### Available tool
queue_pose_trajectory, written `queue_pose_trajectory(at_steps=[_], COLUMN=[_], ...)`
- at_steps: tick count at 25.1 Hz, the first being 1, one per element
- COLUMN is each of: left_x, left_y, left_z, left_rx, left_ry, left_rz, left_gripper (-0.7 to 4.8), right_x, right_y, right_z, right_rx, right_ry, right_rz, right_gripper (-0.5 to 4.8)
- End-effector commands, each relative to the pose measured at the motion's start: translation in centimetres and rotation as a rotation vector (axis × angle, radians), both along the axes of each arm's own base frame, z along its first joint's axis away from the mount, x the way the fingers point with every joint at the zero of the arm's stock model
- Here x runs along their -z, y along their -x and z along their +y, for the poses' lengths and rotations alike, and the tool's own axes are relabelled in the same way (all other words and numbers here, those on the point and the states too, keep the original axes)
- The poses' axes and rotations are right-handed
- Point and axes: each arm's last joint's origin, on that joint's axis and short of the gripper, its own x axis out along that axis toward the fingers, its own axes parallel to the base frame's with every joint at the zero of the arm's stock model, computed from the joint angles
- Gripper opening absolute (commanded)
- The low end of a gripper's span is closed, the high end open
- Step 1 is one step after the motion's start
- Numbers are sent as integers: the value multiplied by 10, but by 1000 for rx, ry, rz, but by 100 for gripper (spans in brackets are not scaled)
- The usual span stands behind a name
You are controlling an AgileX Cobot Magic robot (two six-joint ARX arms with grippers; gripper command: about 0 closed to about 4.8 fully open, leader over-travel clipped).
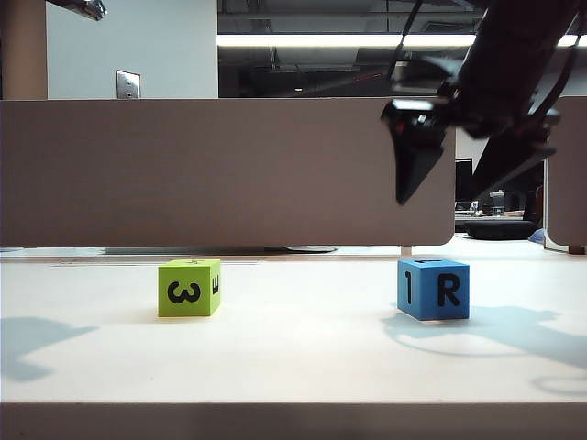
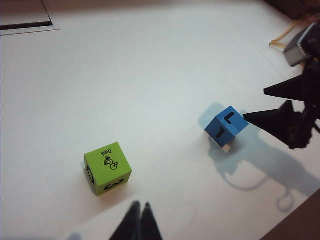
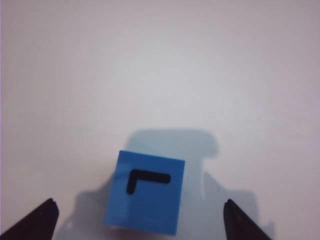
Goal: Stack the letter block on the right onto the letter block on the left.
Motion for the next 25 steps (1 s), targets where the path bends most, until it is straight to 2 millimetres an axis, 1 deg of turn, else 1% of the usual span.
queue_pose_trajectory(at_steps=[1, 4, 6, 8, 11, 15, 16, 18, 19, 21, 23, 25], left_x=[-8, -16, -27, -32, -35, -33, -33, -33, -33, -33, -33, -33], left_y=[-1, -2, -2, -2, 1, 1, 1, 1, 1, 1, 1, 1], left_z=[0, 0, 3, 4, 5, 6, 6, 6, 6, 6, 6, 7], left_rx=[36, 6, -71, -88, -81, -85, -86, -88, -89, -94, -101, -106], left_ry=[-20, -19, -44, -80, -140, -158, -160, -161, -161, -167, -171, -174], left_rz=[-96, -166, -228, -255, -271, -251, -252, -253, -253, -255, -256, -256], left_gripper=[-5, -5, -5, -5, -5, -5, -5, -5, -5, -5, -5, -5], right_x=[4, 14, 28, 35, 45, 59, 60, 59, 57, 53, 44, 31], right_y=[-10, -15, -22, -24, -27, -32, -32, -32, -33, -34, -37, -41], right_z=[4, 7, 9, 10, 11, 13, 13, 14, 14, 15, 16, 18], right_rx=[11, 31, 53, 54, 54, 72, 79, 79, 79, 78, 78, 74], right_ry=[-5, -17, -16, -6, 7, 11, 8, 6, 6, 5, 9, 6], right_rz=[-37, -13, 27, 48, 73, 113, 119, 114, 114, 111, 118, 121], right_gripper=[479, 479, 479, 479, 479, 479, 450, 344, 303, 276, 272, 272])
